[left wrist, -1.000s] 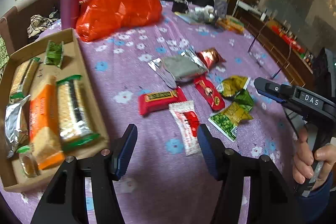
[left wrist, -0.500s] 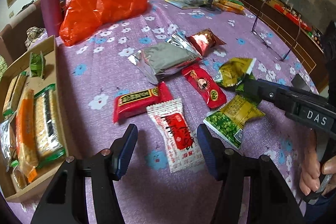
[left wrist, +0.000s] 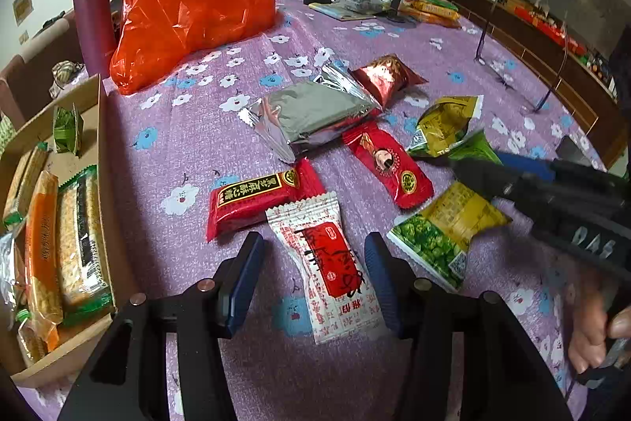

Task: Organize snacks
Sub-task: 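Grasp the white-red wrapped pastry with the left gripper while the right grasps the green bag, then lift both held snacks and carry them toward the box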

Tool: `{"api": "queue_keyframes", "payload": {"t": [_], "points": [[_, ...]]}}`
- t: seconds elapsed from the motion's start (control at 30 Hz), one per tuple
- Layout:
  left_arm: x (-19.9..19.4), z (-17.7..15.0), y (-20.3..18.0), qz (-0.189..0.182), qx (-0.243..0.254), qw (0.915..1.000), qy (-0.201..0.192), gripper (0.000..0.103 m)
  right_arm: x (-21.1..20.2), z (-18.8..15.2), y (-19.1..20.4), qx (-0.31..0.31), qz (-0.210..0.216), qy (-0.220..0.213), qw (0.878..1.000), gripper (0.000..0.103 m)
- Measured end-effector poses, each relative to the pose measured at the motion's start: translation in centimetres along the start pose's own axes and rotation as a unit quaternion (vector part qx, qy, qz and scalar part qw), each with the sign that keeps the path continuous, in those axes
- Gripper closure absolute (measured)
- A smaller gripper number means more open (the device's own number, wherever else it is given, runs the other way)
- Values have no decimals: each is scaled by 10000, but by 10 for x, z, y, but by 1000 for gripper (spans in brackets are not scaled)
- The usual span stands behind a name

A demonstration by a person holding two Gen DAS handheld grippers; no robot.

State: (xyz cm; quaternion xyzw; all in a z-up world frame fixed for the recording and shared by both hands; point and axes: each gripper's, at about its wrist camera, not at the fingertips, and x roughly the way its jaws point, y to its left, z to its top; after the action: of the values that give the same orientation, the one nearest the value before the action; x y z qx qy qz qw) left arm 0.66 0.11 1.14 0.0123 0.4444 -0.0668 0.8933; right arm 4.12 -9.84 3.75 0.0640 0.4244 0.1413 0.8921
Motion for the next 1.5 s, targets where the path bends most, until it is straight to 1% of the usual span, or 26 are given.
{"api": "queue_keyframes", "payload": {"t": [0.1, 0.13, 0.17, 0.2, 0.27, 0.37, 0.43, 0.6, 0.7, 0.9, 1.13, 1.5], "points": [[1, 1, 1, -36, -28, 10000, -28, 51, 2, -1, 5, -150, -138, -12, 9998, 64], [1, 1, 2, -45, -62, 10000, -57, 55, 2, -2, 4, -156, -156, -19, 9998, 64], [1, 2, 4, -17, -104, 9999, -93, 68, 1, -2, 4, -141, -161, -31, 9998, 65], [1, 2, 6, 24, -148, 9998, -126, 75, 1, -3, 2, -112, -180, -43, 9998, 70], [1, 2, 8, -3, -189, 9997, -154, 76, -1, -2, -1, -15, -159, -98, 9998, 75], [1, 2, 9, -10, -232, 9996, -185, 79, -9, 0, -7, 183, -44, -297, 9994, 77], [-1, 2, 13, -7, -336, 9991, -261, 79, -15, 1, -7, 257, 10, -460, 9986, 77], [-16, 3, 16, 138, -410, 9964, -735, 79, -35, 2, -6, 316, 270, -965, 9945, 77], [-21, 3, 16, 160, -424, 9949, -903, 79, -41, 3, 1, 208, 380, -1089, 9931, 77], [-19, 4, 15, 244, -399, 9953, -848, 78, -41, 2, 14, -44, 428, -1084, 9932, 77], [-18, 3, 13, 348, -357, 9948, -892, 78, -39, -1, 22, -219, 521, -1051, 9929, 77], [-23, 2, 11, 507, -303, 9931, -1009, 78, -38, -1, 24, -298, 578, -1060, 9922, 77]]}}
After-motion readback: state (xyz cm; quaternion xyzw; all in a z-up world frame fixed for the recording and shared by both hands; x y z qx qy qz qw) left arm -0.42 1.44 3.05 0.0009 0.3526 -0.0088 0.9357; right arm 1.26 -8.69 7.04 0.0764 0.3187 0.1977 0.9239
